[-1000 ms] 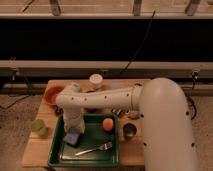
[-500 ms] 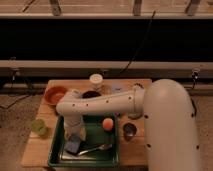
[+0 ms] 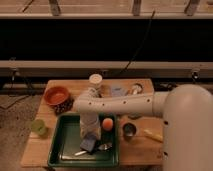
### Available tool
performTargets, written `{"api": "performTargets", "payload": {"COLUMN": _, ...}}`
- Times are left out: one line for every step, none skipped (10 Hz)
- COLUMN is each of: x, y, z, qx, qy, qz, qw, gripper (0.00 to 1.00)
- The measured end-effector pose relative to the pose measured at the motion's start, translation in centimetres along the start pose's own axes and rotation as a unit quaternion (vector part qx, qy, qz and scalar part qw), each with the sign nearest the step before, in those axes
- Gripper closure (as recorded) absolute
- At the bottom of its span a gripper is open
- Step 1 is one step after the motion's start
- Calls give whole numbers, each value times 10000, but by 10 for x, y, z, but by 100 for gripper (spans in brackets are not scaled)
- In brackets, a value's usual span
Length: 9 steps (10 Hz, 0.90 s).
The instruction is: Wipe tray with sponge
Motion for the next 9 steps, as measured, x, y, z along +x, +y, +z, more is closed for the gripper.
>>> {"api": "performTargets", "payload": {"x": 8, "y": 2, "z": -4, "qx": 3, "qy": 43, "qz": 67, "qw": 10000, "gripper": 100}}
{"api": "performTargets", "payload": {"x": 13, "y": -3, "z": -7, "qx": 23, "qy": 87, "qz": 72, "qw": 9999, "gripper": 100}}
{"api": "performTargets", "payload": {"x": 16, "y": -10, "z": -10, "qx": 38, "qy": 117, "qz": 51, "qw": 9999, "gripper": 100}}
{"api": "performTargets", "payload": {"x": 18, "y": -22, "z": -12, "qx": 59, "qy": 147, "qz": 18, "qw": 9999, "gripper": 100}}
{"api": "performTargets", "payload": {"x": 20, "y": -37, "z": -14, "qx": 77, "qy": 170, "qz": -27, "qw": 9998, "gripper": 100}}
{"api": "performTargets", "payload": {"x": 21, "y": -55, "z": -14, "qx": 98, "qy": 183, "qz": -105, "qw": 9997, "gripper": 100}}
{"api": "performTargets", "payload": {"x": 21, "y": -66, "z": -14, "qx": 113, "qy": 188, "qz": -159, "qw": 9996, "gripper": 100}}
{"api": "performTargets", "payload": {"x": 20, "y": -79, "z": -13, "qx": 141, "qy": 191, "qz": -249, "qw": 9994, "gripper": 100}}
{"api": "performTargets", "payload": {"x": 16, "y": -92, "z": -13, "qx": 175, "qy": 186, "qz": -391, "qw": 9989, "gripper": 100}}
